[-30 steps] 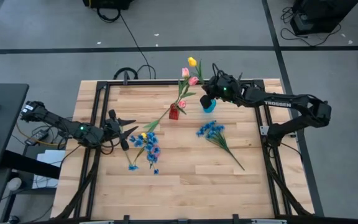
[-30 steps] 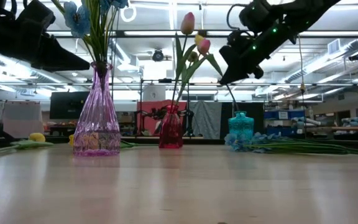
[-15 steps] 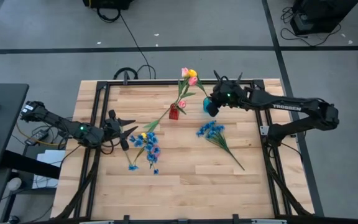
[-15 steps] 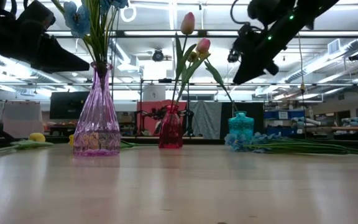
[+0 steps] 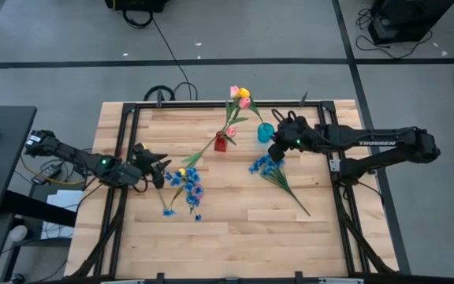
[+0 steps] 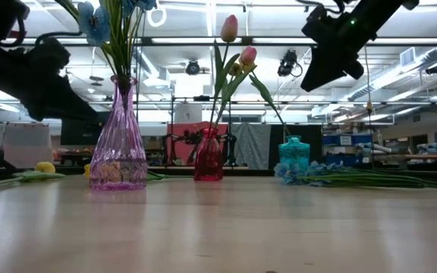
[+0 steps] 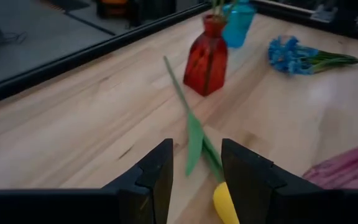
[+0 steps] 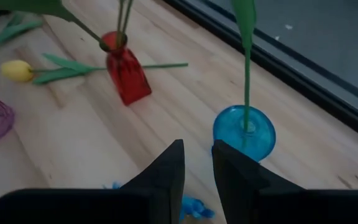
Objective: Sort flowers into vase by color
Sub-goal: Put the yellow flower into the blue vase
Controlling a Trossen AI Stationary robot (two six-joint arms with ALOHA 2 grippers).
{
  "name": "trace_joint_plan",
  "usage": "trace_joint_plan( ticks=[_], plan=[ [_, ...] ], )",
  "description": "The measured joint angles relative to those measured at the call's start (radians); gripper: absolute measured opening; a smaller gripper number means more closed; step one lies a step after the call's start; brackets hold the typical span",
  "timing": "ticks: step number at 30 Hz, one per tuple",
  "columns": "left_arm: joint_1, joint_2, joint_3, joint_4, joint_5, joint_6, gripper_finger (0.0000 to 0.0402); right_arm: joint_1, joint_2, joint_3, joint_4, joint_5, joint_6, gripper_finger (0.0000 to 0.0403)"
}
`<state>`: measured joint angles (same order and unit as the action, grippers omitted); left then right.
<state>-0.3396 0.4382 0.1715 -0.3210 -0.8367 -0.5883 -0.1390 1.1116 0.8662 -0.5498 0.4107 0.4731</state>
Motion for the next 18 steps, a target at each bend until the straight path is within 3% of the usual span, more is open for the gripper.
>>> trace_joint_plan(
  ticks=[12,18],
  plan=[
    [0.131,0.181,0.000,0.116,0.059,0.010,0.0142,0.080,0.000,0.089,-0.024,0.086,0.001,0.0094],
    [0.236,0.284,0.000,0.263,0.193,0.083,0.0142,0.083,0.000,0.097,-0.054,0.106,-0.011,0.0094]
  ],
)
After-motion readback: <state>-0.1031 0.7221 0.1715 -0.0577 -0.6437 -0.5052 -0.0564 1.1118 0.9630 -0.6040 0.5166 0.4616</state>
